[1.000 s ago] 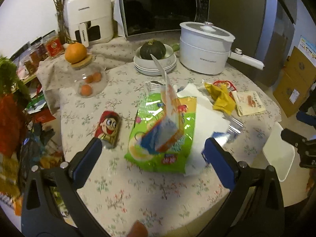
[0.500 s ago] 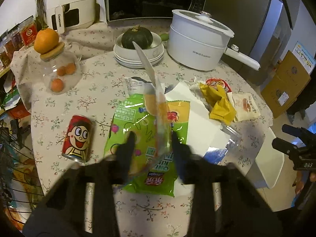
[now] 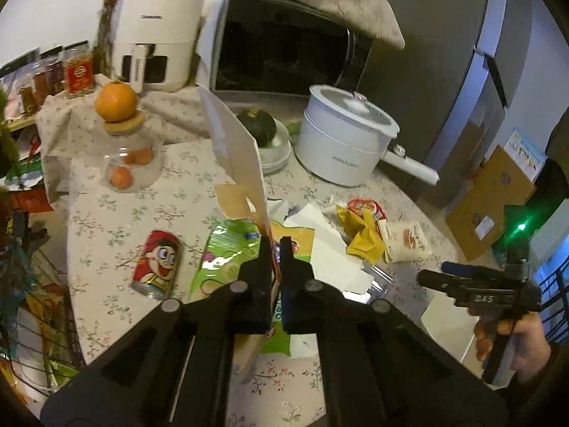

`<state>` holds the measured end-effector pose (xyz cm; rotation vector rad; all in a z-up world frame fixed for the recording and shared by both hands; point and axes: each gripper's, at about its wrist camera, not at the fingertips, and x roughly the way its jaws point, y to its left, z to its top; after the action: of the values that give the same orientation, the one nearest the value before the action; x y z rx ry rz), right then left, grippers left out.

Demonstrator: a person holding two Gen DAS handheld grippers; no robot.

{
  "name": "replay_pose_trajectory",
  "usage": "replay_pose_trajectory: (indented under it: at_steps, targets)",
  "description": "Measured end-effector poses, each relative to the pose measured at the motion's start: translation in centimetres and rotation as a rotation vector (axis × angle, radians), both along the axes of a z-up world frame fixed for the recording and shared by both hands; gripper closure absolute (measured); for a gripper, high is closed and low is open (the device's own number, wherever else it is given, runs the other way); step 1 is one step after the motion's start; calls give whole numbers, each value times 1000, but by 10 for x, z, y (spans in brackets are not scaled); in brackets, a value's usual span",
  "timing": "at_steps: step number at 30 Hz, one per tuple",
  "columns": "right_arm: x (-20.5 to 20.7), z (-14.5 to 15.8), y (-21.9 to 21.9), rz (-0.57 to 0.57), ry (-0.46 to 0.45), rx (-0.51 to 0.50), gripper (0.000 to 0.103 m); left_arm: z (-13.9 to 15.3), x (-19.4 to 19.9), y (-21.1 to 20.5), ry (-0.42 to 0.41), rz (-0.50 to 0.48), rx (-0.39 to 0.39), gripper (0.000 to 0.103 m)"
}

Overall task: Collect trash
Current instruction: 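Grasp the white-and-orange milk carton with the left gripper while the right gripper grasps the green onion-rings bag, then lift the green onion-rings bag with the right gripper and drop it into the white bin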

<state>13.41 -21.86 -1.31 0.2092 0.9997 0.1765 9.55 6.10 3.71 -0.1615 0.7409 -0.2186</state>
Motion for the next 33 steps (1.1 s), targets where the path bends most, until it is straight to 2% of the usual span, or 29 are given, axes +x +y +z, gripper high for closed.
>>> replay_pose_trajectory:
  at_steps: [3, 11, 20, 27, 32, 33]
  targets:
    - [3, -3, 28, 57, 7, 33, 4, 3, -8, 15, -12, 24, -2, 99]
    - [8, -28, 95, 177, 84, 149, 25, 7, -36, 58, -27, 62, -34, 99]
    - [20, -74, 150, 237, 191, 170, 38, -11, -39, 77, 24, 95, -30, 99]
    - [26, -100, 160, 211, 226, 165, 40, -21, -37, 80, 60, 102, -34, 98]
    - [32, -105, 152, 192, 223, 219, 56, -27, -35, 79, 87, 99, -34, 98]
    - [34, -106, 150, 193, 222, 231, 65, -28, -34, 80, 89, 99, -37, 98]
